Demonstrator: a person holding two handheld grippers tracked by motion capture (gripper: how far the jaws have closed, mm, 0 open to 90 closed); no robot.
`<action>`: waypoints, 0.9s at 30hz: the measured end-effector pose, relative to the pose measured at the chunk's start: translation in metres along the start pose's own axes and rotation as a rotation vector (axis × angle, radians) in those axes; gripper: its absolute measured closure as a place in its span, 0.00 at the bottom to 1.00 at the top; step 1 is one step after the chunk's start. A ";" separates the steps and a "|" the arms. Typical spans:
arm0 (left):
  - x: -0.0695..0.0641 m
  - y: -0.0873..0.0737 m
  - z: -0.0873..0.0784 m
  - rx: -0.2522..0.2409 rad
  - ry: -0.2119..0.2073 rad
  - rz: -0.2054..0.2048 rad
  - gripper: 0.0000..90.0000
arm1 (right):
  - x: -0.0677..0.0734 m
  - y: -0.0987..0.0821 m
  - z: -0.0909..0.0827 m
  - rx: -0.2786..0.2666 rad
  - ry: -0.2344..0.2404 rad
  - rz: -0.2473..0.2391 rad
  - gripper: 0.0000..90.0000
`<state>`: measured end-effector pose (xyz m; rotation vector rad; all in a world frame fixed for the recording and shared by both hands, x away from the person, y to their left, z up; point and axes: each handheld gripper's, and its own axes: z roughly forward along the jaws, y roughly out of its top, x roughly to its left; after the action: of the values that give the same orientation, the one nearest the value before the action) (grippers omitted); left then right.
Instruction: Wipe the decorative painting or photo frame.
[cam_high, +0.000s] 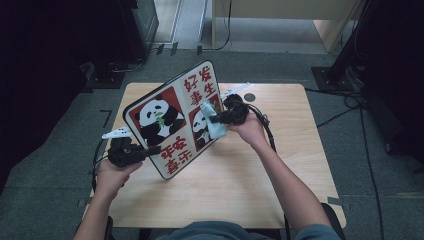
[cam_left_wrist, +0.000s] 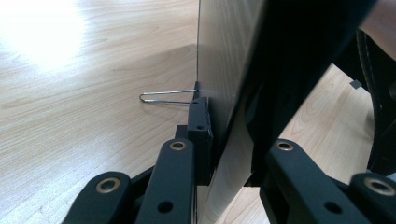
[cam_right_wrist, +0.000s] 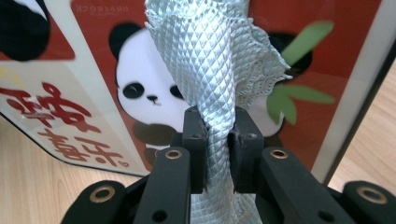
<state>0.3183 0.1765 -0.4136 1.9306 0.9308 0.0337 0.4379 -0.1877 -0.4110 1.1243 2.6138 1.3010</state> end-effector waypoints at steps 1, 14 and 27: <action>0.000 0.000 0.000 0.000 0.000 0.000 0.88 | 0.000 0.000 0.000 0.000 0.000 0.000 0.88; 0.000 0.000 0.000 -0.006 0.000 0.001 0.88 | -0.005 -0.028 0.017 0.032 0.004 0.015 0.88; 0.001 -0.001 0.000 -0.011 -0.001 0.000 0.88 | -0.007 -0.046 0.029 0.068 0.008 0.040 0.88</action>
<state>0.3184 0.1768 -0.4146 1.9205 0.9278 0.0378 0.4247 -0.1901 -0.4642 1.1893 2.6740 1.2348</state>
